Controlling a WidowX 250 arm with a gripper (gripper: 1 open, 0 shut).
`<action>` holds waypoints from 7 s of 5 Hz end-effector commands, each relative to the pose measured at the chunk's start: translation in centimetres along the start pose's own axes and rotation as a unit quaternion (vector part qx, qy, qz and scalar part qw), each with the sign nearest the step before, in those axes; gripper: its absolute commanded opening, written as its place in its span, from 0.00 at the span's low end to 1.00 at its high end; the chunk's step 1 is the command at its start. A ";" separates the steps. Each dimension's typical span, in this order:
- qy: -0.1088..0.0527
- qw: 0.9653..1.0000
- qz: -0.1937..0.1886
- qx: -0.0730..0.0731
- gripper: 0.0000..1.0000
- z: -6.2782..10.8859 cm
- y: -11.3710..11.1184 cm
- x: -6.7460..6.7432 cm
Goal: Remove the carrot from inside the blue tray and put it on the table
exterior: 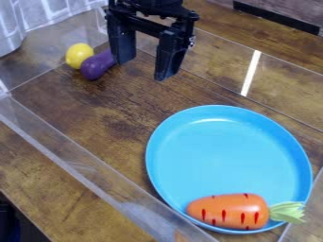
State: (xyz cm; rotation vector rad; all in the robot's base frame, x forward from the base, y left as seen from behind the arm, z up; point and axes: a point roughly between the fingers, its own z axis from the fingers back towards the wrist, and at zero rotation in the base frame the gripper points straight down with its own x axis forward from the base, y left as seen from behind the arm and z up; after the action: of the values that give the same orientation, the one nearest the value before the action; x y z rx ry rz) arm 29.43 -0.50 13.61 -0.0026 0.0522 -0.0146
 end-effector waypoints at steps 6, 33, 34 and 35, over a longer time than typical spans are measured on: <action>0.029 0.997 -0.072 0.001 1.00 -3.8 -3.4 -1.1; 0.039 0.930 -0.362 0.038 0.00 -8.6 -12.9 -1.1; 0.038 0.930 -0.363 0.035 0.00 -8.8 -13.0 -1.2; 0.036 0.930 -0.364 0.031 0.00 -9.0 -13.2 -1.2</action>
State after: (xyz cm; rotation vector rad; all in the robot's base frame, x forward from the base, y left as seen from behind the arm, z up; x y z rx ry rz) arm 27.27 -13.05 2.65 0.0474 0.1941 -0.7442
